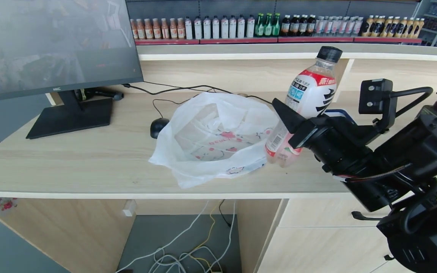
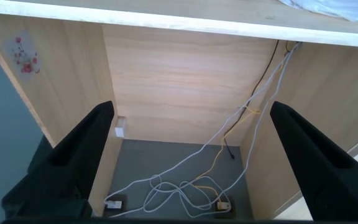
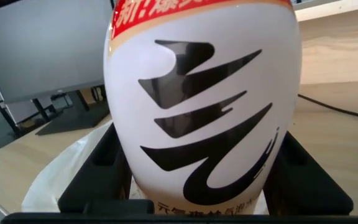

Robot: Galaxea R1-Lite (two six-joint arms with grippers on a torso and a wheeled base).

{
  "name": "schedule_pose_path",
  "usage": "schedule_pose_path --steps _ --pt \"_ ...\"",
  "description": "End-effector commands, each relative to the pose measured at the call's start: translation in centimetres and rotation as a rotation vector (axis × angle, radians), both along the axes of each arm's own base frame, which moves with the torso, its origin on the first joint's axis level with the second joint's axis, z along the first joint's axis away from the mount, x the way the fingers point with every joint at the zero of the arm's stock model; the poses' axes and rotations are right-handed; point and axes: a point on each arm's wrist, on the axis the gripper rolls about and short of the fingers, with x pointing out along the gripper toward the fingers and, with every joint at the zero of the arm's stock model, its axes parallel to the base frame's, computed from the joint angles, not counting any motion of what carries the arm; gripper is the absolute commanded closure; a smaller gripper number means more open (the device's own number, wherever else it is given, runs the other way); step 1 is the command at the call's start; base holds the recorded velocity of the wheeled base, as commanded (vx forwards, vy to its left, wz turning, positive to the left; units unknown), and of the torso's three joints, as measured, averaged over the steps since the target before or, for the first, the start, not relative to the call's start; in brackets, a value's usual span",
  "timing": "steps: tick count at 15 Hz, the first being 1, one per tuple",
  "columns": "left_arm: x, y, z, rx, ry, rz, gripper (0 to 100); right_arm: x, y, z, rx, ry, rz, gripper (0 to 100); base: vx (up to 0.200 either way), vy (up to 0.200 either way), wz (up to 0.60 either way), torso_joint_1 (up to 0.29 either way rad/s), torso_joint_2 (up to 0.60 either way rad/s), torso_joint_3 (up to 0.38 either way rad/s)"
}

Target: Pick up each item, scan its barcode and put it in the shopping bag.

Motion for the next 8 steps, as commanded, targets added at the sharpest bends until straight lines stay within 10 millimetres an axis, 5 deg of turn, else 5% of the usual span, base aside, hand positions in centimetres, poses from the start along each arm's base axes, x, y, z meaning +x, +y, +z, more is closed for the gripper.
schedule_pose_path --steps 1,2,8 --pt "0.0 0.0 0.0 -0.001 0.000 -0.001 0 0.0 0.1 0.0 0.001 -0.002 0.002 100 0.000 0.200 0.00 0.007 0.00 0.002" --pt "0.0 0.0 0.0 -0.001 0.000 0.001 0 -0.1 0.0 0.1 0.000 -0.003 0.002 100 0.000 0.200 0.00 0.002 0.01 -0.002" --pt "0.0 0.0 0.0 0.001 0.000 -0.001 0 -0.4 1.8 2.3 -0.003 -0.097 0.039 100 0.000 0.000 0.00 0.000 0.00 0.000"
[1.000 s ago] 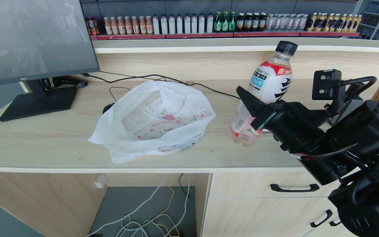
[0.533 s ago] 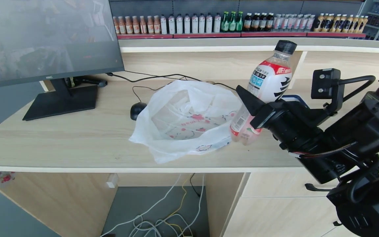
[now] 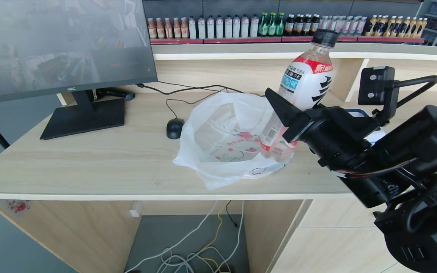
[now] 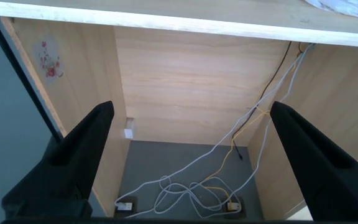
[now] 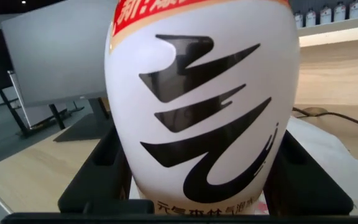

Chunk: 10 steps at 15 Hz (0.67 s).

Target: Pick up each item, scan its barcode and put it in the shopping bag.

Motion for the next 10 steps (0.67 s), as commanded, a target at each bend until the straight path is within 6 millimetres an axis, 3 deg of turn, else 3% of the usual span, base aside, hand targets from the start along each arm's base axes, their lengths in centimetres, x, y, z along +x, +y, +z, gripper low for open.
schedule_pose_path --steps 1,6,7,10 --pt "0.0 0.0 0.0 0.000 0.000 0.001 0 0.3 0.7 1.2 0.008 -0.042 0.001 100 0.000 0.000 0.00 0.000 0.00 0.000" --pt "0.0 0.0 0.0 -0.002 0.000 -0.001 0 1.8 3.0 2.4 -0.015 -0.105 0.004 100 0.000 0.000 0.00 0.000 0.00 0.000" --pt "0.0 0.0 0.0 -0.002 0.000 0.001 0 2.4 6.1 1.8 -0.018 -0.099 0.050 100 0.000 0.000 0.00 0.000 0.00 0.000" --pt "0.0 0.0 0.0 -0.002 0.000 0.001 0 4.3 8.0 -0.2 -0.069 -0.067 0.077 100 0.000 0.000 0.00 0.000 0.00 0.000"
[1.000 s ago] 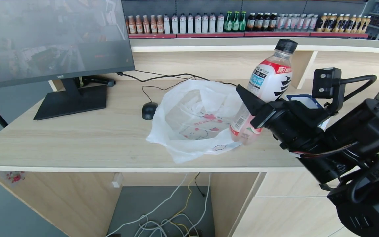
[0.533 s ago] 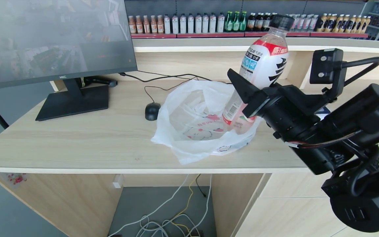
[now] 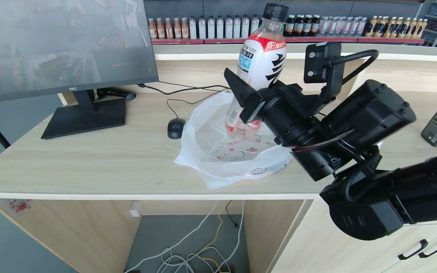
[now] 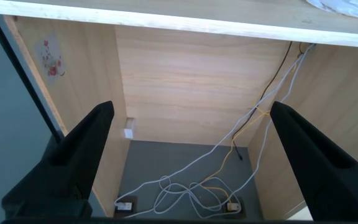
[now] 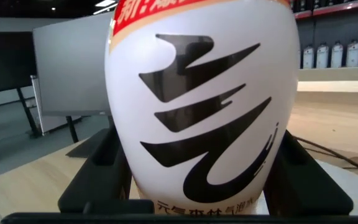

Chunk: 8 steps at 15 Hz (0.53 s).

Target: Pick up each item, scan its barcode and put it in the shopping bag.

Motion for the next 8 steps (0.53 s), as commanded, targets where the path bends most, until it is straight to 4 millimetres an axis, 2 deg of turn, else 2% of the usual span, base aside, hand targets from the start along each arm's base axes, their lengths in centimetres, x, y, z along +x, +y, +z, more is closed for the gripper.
schedule_pose_path --steps 1,4,8 --pt "0.0 0.0 0.0 -0.001 0.000 -0.001 0 2.0 2.2 -2.6 -0.059 0.059 0.018 100 0.000 0.000 0.00 0.000 0.00 0.000" --pt "0.0 0.0 0.0 -0.001 0.000 -0.001 0 4.4 3.0 -2.4 -0.039 0.054 -0.005 100 0.000 0.000 0.00 0.000 0.00 0.000" --pt "0.0 0.0 0.0 -0.001 0.000 -0.001 0 7.4 2.2 -4.6 -0.062 0.081 -0.059 100 0.000 0.000 0.00 0.000 0.00 0.000"
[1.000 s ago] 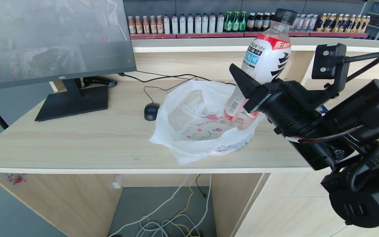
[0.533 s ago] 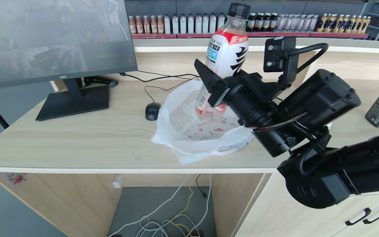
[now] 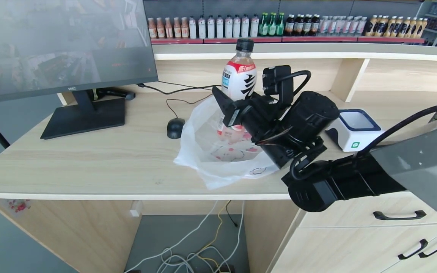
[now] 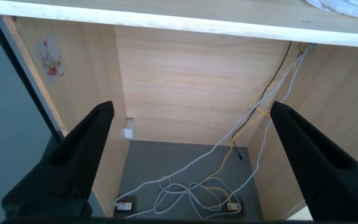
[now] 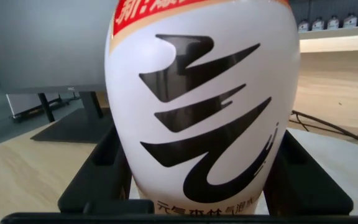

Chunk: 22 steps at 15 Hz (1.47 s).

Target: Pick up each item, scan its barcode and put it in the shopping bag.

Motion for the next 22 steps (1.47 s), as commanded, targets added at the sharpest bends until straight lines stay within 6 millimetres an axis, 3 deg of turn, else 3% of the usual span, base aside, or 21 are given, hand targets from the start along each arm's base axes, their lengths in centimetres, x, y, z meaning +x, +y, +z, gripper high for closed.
schedule_pose_path --steps 1,4,15,22 --pt "0.0 0.0 0.0 0.000 0.000 0.001 0 2.1 -0.2 -2.1 -0.023 0.029 -0.028 100 0.000 0.000 0.00 0.000 0.00 0.000" --pt "0.0 0.0 0.0 0.000 0.000 -0.001 0 4.1 -0.3 -2.7 -0.013 0.015 -0.054 100 0.000 0.000 0.00 0.000 0.00 0.000" --pt "0.0 0.0 0.0 0.003 0.000 -0.001 0 6.3 1.2 -1.3 -0.048 0.063 -0.054 100 0.000 0.000 0.00 0.000 0.00 0.000" --pt "0.0 0.0 0.0 0.001 0.000 -0.001 0 7.4 1.4 -2.8 -0.069 0.068 -0.069 100 0.000 0.000 0.00 0.000 0.00 0.000"
